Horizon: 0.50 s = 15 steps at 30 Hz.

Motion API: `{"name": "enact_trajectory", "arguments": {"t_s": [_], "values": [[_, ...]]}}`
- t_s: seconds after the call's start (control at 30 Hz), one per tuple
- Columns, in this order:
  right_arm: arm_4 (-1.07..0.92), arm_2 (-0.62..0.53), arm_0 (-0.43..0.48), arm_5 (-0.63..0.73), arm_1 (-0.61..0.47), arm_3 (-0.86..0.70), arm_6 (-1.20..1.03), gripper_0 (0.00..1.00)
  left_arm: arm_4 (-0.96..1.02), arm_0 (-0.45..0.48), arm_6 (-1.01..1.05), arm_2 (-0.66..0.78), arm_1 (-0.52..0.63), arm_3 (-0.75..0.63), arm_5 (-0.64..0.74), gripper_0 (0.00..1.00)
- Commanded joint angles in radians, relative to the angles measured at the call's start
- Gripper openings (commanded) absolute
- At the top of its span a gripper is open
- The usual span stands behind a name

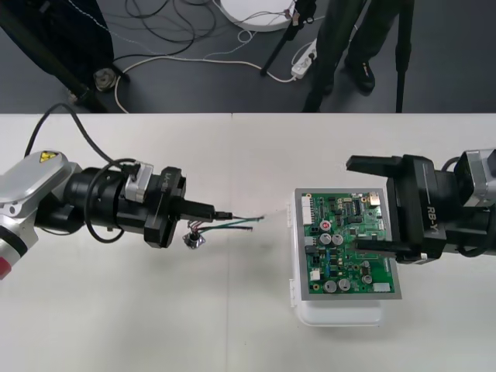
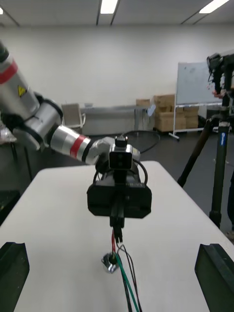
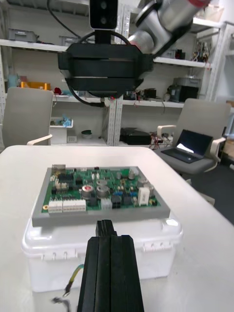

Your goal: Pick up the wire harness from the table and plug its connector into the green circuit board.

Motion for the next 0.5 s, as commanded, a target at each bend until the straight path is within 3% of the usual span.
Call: {"name": "enact_trajectory", "arguments": {"t_s": [0.03, 0.5], "values": [[0.09, 0.008, 0.01, -0.053, -0.088, 0.064, -0.05, 1.0, 0.015, 0.005, -0.049, -0.048, -0.056, 0.076, -0.06, 0.0], [0.403, 0.008, 0.009, -0.223, -0.16, 0.286, -0.093, 1.0, -0.092, 0.007, -0.067, -0.062, -0.131, 0.165, -0.035, 0.0]]}}
